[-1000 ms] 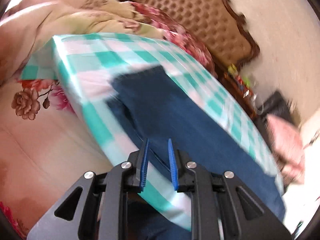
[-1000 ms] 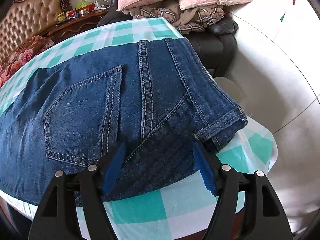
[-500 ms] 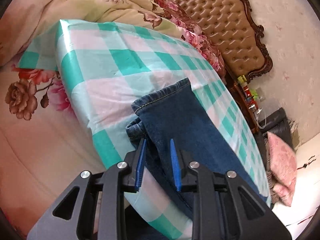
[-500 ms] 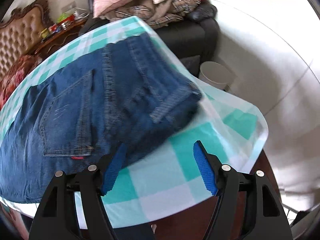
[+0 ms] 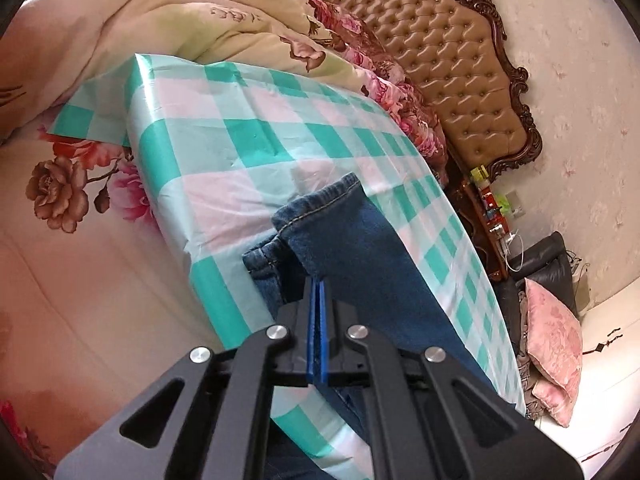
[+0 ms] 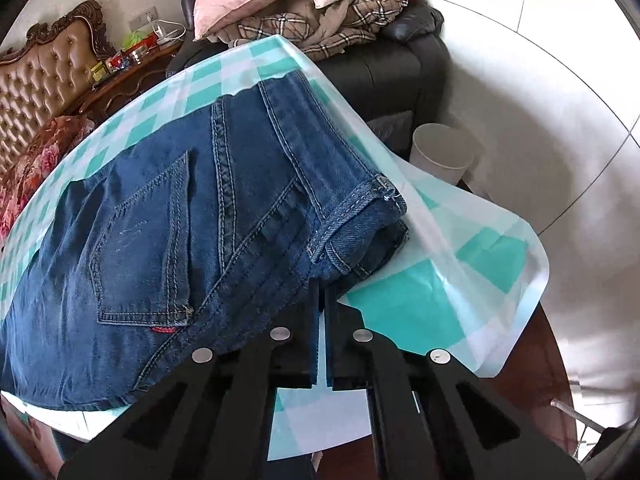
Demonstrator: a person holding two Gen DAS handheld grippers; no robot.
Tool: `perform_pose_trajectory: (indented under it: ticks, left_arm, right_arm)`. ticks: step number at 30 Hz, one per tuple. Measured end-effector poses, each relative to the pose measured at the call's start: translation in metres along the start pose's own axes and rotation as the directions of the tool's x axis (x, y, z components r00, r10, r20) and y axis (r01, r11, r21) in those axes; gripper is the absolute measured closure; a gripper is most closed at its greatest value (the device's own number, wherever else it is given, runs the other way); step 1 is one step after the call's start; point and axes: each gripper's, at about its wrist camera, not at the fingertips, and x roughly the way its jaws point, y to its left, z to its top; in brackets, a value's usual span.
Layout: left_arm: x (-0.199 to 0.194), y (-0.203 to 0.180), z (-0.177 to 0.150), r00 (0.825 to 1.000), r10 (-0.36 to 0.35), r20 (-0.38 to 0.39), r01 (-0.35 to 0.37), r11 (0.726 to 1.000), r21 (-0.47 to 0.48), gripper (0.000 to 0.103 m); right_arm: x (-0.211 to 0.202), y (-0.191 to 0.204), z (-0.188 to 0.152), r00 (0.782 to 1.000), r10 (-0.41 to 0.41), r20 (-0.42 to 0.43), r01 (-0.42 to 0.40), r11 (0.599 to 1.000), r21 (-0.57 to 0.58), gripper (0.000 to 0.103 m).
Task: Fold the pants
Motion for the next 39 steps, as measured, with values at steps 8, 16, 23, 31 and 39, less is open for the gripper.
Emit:
perform_pose_trajectory:
  ticks: [8,16,23,31,39]
  left_arm:
    - [0.005,0.011,-0.002,0.999,0.033,-0.021,-0.034,0.999,-0.032,0.102]
    - [0.016,0.019,-0.01,0.995,0.081,-0.052,-0.083,0.996,-0.026,0.096]
    - [-0.023,0.008,-0.017,0.99,0.114,0.077,-0.118,0.992,0.045,0.072]
    - [-0.013,-0.133,-0.084,0.985,0.056,0.164,-0.134,0.848,0.512,0.027]
    - [0.045,-0.258,-0.204,0.986,-0.105,-0.126,0.163,0.541,0.825,0.021]
  right_arm:
    - [-0.027,-0.002,0.006,0.999,0.039,0.027,-0.04,0.999,0.01,0.102]
    - [0.009,-0.006,-0.004,0.999,-0.003,-0.033,0.002,1.0,-0.01,0.102]
    - [-0.023,-0.019,0.0,0.99,-0.123,0.073,0.122,0.992,0.021,0.06]
    - [-0.035,0.058,0.02,0.98,-0.054,0.194,0.094,0.974,-0.206,0.024]
    - [0.008,0.154,0.056,0.973,-0.004,0.233,0.103,0.905,-0.412,0.017]
